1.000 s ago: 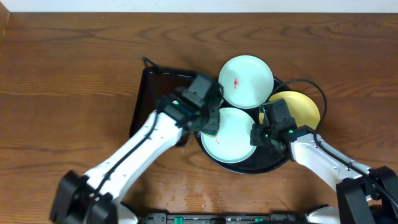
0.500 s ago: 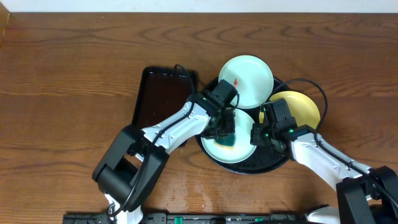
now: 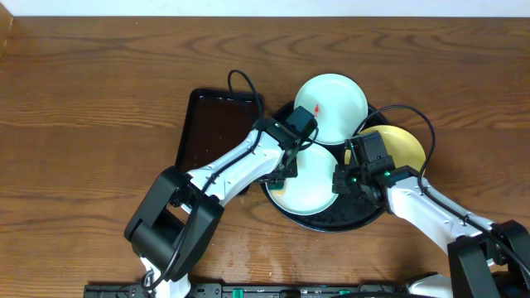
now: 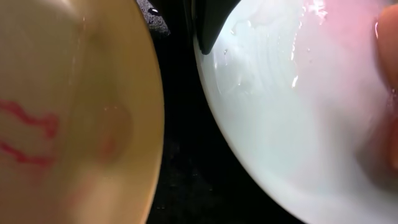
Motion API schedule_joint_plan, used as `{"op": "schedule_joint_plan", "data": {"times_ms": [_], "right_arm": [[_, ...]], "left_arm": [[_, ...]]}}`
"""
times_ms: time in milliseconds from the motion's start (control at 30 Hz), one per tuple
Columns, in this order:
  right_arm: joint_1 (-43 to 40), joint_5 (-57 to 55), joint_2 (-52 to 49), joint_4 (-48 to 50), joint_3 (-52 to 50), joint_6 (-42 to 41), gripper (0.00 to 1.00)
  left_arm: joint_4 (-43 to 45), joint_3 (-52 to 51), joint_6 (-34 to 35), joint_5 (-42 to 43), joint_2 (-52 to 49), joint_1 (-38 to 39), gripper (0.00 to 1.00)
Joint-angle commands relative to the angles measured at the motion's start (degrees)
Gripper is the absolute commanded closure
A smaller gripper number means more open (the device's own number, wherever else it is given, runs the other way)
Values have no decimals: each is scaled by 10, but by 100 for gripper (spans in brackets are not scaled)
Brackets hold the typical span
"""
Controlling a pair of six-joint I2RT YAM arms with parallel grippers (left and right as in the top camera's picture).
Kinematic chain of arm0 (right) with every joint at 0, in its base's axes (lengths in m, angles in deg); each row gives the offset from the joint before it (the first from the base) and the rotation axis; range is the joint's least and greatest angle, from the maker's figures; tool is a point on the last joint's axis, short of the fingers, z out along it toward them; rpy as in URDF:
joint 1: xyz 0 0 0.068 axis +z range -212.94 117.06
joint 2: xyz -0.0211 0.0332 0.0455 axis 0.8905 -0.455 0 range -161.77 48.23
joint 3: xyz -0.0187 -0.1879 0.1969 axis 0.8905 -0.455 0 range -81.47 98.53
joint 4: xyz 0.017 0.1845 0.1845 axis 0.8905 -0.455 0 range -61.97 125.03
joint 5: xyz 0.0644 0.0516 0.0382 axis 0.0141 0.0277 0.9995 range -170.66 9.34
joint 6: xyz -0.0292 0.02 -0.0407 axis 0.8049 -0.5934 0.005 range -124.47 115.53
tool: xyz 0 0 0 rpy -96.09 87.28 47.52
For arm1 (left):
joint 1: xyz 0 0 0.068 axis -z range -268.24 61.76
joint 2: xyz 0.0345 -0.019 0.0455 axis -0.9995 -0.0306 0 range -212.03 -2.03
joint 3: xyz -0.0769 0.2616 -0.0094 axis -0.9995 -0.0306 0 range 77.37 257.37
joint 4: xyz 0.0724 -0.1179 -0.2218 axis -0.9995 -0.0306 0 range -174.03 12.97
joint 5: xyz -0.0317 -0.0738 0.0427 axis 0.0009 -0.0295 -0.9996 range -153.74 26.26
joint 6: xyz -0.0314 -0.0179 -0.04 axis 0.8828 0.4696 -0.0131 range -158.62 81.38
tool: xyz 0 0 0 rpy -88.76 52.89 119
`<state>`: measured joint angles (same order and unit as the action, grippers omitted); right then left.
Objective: Clean dirty plates on tray and stack at the side
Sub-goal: 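Scrub the lower pale green plate with the sponge in left gripper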
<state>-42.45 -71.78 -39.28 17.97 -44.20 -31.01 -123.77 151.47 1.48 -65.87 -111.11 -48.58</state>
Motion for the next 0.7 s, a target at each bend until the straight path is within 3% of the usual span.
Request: {"op": "schedule_joint_plan", "data": {"times_ms": [0, 267, 500, 667], "right_arm": [[-3, -44, -15, -7, -1, 4, 99], [-2, -44, -15, -7, -1, 5, 99], [-2, -44, -15, -7, -1, 4, 99], [-2, -43, -15, -7, -1, 4, 99]], "left_arm": [[40, -8, -2, 9, -13, -11, 92], [150, -8, -2, 262, -31, 0, 93], [152, -8, -11, 312, -31, 35, 93], [126, -9, -21, 296, -31, 40, 92]]}}
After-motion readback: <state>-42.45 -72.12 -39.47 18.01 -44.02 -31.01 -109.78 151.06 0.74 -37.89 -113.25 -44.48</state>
